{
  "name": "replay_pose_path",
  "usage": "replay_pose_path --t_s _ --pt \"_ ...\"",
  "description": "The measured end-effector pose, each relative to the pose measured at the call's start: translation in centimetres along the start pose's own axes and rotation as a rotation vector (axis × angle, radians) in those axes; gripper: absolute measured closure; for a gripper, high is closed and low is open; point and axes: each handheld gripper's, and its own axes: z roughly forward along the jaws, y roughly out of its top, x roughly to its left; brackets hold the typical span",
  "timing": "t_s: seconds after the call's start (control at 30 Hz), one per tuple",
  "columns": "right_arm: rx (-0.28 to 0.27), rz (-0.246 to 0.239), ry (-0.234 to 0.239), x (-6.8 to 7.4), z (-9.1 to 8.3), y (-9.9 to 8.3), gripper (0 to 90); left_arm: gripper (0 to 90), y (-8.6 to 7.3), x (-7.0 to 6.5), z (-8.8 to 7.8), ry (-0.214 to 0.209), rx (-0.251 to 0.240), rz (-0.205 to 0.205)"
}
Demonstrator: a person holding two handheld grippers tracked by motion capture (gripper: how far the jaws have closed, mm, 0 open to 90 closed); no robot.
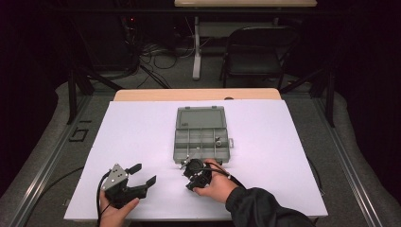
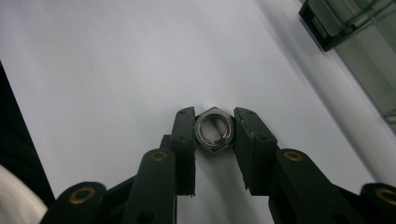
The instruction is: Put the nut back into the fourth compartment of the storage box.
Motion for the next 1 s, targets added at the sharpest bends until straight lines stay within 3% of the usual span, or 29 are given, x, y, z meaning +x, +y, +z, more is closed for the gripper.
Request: replay_pose_path --t_s 0.03,0.43,1.0 --pt "-0.009 0.0 0.016 0.0 0.0 0.0 70.2 24.9 0.0 0.0 0.0 -0.002 -0.002 0.0" --pt "-0.028 -0.02 -0.011 -0.1 -1.3 0.3 70.3 24.9 0.0 0.0 0.0 -0.002 -0.001 0.0" --pt "-0.047 -0.003 -0.03 -0.8 -2.2 0.3 70.3 24.9 0.0 0.0 0.0 0.001 0.0 0.001"
